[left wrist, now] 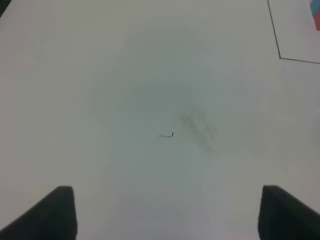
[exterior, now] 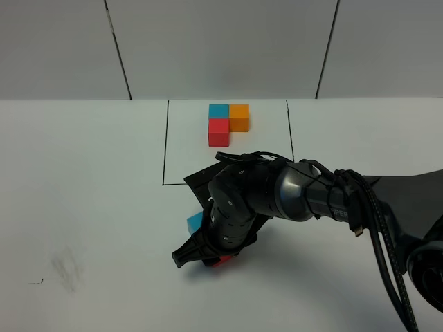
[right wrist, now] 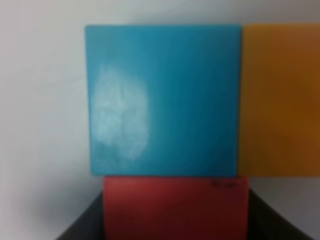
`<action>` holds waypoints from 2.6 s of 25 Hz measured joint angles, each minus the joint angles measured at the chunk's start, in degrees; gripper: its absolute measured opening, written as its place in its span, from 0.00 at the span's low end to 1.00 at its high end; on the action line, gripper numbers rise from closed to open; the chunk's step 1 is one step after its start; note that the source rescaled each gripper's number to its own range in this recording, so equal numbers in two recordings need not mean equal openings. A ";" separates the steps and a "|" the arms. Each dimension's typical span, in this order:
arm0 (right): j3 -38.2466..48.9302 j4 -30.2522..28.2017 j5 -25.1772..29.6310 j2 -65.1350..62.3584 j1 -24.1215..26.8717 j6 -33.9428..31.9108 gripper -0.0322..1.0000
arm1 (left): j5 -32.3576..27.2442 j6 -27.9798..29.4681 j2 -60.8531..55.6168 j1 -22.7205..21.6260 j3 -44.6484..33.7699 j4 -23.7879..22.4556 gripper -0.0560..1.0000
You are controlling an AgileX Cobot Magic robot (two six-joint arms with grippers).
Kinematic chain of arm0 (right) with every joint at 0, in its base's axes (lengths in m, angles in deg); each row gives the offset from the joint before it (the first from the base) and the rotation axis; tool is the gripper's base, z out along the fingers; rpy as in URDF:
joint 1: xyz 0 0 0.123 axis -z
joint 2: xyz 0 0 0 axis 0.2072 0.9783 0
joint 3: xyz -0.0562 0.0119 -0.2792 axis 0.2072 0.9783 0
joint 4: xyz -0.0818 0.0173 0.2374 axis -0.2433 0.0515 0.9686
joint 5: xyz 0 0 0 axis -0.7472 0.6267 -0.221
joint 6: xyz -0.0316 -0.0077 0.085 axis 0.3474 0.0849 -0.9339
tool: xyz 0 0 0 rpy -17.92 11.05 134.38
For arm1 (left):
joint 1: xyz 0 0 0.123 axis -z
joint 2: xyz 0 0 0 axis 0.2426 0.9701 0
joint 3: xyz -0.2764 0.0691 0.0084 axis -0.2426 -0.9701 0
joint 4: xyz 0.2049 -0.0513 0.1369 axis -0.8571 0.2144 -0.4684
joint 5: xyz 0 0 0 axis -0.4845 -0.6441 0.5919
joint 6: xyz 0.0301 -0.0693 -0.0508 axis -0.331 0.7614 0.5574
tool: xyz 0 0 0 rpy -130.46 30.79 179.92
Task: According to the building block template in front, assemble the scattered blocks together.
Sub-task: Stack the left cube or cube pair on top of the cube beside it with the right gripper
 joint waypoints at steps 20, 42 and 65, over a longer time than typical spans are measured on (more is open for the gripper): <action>-1.92 1.45 6.06 -2.40 0.00 -2.66 0.22 | 0.00 0.00 0.00 0.00 0.00 0.00 1.00; -8.58 0.05 17.78 -3.09 0.00 -4.39 0.22 | 0.00 0.00 0.00 0.00 0.00 0.00 1.00; -8.58 -1.89 20.78 -9.62 2.29 -3.51 0.22 | 0.00 0.00 0.00 0.00 0.00 0.00 1.00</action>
